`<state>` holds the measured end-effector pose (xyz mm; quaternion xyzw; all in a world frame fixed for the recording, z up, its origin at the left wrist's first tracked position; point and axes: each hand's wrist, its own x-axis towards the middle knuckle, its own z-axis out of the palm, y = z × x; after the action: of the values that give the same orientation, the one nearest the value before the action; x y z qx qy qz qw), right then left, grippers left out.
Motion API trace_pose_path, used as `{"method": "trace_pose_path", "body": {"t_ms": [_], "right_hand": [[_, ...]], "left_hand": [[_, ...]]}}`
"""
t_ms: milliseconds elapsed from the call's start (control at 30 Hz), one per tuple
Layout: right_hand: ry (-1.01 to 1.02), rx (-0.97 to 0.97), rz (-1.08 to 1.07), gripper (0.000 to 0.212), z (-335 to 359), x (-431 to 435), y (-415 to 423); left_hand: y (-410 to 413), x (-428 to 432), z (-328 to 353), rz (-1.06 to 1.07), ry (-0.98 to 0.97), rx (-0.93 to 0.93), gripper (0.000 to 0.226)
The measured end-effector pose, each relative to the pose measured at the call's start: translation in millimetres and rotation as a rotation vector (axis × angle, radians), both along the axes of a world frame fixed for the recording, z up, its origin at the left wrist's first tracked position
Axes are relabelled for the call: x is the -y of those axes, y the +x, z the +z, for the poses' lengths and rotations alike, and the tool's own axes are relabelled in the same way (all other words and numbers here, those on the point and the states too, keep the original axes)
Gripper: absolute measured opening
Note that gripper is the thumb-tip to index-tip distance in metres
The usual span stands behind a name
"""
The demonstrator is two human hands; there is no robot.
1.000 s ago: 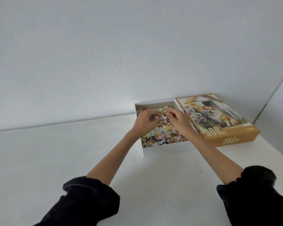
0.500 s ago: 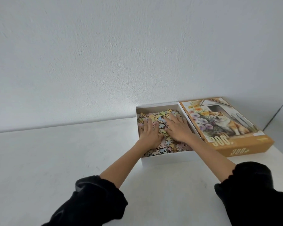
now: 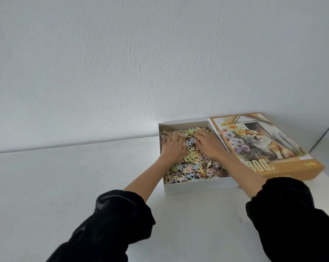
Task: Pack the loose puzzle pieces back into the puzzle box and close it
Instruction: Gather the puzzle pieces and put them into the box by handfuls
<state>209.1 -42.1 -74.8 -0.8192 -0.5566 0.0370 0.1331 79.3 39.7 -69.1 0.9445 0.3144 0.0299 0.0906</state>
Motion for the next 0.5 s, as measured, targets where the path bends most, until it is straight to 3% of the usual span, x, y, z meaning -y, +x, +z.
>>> {"method": "trace_pose_path", "body": {"t_ms": [167, 367, 500], "right_hand": [[0.207, 0.147, -0.106, 0.036, 17.0, 9.0, -2.9], [0.018, 0.152, -0.168, 0.038, 16.0, 29.1, -5.6], [-0.027, 0.066, -0.192, 0.04, 19.5, 32.5, -19.4]], "left_hand": [[-11.7, -0.7, 9.9, 0.06, 0.264, 0.135, 0.034], [-38.0, -12.8, 3.3, 0.164, 0.081, 0.042, 0.04], [-54.8, -11.7, 4.1, 0.189, -0.014, 0.112, 0.041]]}}
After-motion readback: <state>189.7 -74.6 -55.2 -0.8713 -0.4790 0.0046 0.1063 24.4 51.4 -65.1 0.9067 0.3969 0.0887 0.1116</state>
